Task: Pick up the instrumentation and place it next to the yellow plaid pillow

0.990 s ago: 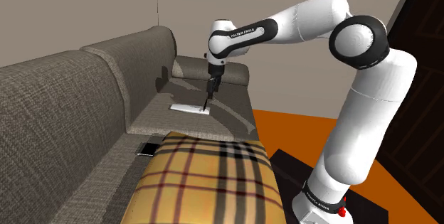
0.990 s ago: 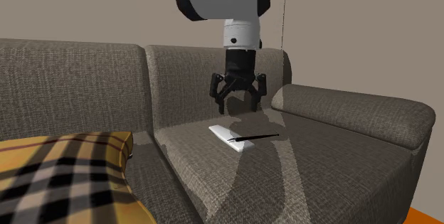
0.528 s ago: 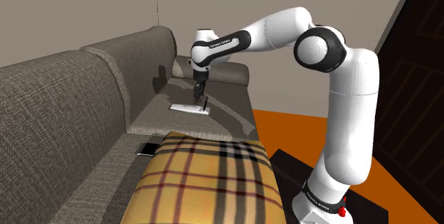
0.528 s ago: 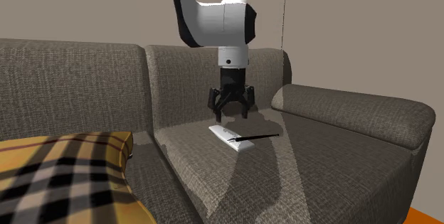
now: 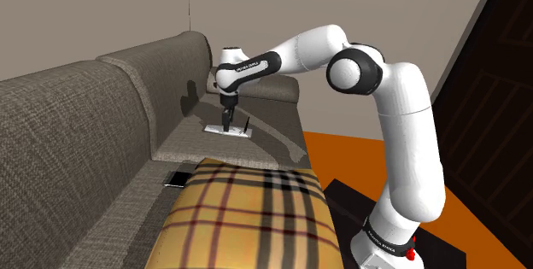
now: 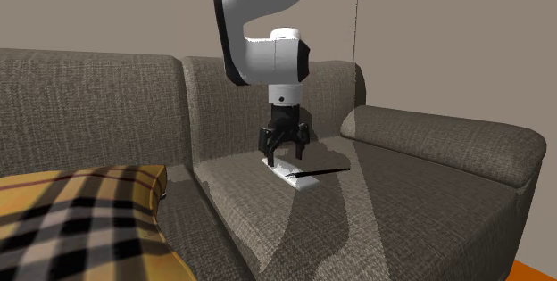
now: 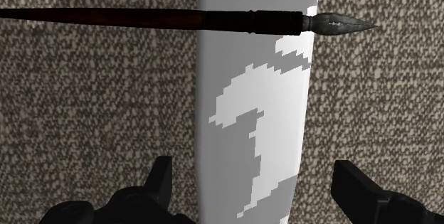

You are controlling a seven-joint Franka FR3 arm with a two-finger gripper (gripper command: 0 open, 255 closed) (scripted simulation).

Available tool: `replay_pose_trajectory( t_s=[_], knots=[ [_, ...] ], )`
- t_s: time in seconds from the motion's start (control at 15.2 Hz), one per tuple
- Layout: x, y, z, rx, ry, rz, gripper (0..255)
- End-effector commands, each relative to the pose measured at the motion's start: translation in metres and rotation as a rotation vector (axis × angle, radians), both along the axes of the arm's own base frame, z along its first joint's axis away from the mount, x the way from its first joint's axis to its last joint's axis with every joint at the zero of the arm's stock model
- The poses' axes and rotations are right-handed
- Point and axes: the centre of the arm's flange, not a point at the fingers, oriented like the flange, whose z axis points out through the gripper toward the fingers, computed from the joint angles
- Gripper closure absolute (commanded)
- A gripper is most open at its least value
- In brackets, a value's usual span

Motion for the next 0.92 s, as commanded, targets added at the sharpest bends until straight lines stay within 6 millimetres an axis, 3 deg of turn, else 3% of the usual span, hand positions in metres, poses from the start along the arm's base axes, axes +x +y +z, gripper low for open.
replay_pose_trajectory(
  t_s=[0.0, 0.2, 0.66, 0.73, 0.86],
  knots=[
    [0.000, 0.000, -0.010, 0.000, 0.000, 0.001, 0],
    [0.000, 0.000, -0.024, 0.000, 0.000, 0.001, 0],
    [0.000, 0.000, -0.024, 0.000, 0.000, 0.001, 0],
    [0.000, 0.000, -0.024, 0.000, 0.000, 0.001, 255],
    [0.000, 0.000, -0.024, 0.000, 0.000, 0.001, 255]
  ],
)
